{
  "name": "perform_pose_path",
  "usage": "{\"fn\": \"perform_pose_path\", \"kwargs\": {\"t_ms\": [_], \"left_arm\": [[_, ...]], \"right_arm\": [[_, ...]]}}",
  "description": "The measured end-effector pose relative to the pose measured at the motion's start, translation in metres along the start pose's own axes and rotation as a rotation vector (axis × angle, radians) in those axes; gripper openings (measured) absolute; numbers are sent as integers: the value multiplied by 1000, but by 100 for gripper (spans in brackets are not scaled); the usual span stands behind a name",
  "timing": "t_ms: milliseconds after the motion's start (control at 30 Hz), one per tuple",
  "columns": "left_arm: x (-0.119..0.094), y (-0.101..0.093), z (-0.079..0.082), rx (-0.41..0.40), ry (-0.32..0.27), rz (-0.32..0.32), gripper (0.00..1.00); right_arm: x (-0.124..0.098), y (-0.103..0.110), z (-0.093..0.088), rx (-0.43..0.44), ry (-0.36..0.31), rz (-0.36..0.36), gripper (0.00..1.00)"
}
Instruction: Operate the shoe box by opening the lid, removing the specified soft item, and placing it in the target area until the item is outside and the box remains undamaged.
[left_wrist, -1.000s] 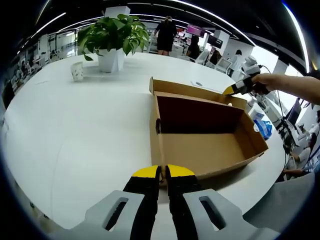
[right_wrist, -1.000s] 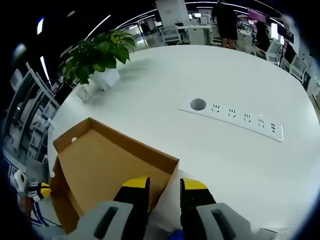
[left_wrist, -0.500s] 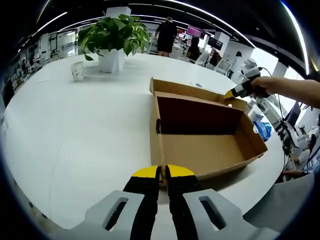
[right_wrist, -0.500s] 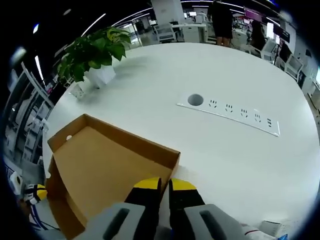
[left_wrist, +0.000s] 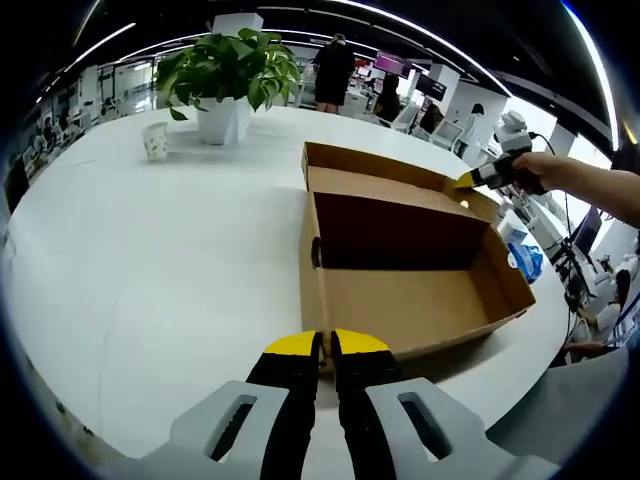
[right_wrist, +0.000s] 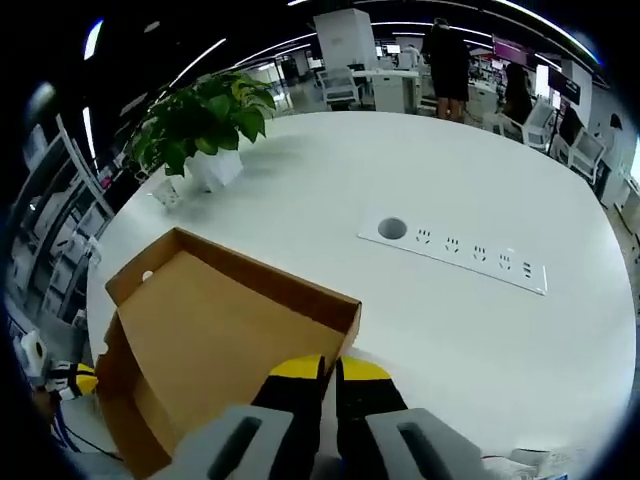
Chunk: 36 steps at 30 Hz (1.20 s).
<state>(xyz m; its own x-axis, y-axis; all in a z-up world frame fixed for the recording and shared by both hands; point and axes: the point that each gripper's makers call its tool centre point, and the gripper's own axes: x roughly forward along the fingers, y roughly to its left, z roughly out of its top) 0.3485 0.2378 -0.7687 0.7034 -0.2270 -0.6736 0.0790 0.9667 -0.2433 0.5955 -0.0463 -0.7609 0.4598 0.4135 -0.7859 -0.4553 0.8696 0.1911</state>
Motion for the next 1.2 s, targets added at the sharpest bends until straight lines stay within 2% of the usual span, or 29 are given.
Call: {"fn": "perform_pose_path", "kwargs": {"t_ms": [633,1200], "left_arm": [[-2,0,-1,-5,-5,5,3],[-2,0,-2,-14,-14,6,3]], "right_arm": [[-41,15,23,-52,-187,22,0],[-78,30,24,-137,-324,28,0]]}}
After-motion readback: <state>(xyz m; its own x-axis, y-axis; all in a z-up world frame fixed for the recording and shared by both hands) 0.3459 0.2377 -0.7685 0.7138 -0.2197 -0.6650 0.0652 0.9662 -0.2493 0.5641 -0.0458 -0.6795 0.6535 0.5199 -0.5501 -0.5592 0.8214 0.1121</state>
